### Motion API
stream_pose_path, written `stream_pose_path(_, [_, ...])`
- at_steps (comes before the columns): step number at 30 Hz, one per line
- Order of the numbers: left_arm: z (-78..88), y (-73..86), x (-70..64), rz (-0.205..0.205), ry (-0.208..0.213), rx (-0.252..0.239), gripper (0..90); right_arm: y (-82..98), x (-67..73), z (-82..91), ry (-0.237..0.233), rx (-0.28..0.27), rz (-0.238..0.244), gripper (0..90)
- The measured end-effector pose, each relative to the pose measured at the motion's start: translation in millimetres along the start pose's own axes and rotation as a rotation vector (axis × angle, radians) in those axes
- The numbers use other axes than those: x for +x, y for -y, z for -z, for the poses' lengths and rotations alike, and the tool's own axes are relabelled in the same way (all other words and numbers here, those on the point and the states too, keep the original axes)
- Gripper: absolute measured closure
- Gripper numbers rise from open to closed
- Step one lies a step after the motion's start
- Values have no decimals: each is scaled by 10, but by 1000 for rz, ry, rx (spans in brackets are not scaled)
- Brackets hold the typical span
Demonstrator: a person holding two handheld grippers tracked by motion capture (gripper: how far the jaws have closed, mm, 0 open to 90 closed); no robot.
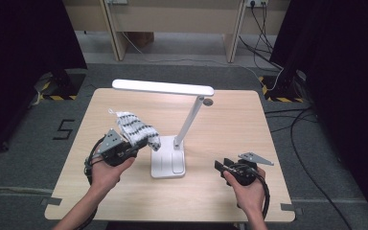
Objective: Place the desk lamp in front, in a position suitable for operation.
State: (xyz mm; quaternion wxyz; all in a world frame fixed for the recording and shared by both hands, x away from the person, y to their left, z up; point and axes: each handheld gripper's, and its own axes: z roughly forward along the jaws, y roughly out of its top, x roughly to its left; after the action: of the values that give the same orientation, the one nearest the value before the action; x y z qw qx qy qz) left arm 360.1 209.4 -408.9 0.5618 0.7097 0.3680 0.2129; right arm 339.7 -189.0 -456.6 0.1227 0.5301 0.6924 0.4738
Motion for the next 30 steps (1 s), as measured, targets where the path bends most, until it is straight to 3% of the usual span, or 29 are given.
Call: stream_pose_path(30, [258, -220, 235, -12, -92, -55, 846, 165, -69, 0, -1, 5, -30, 539])
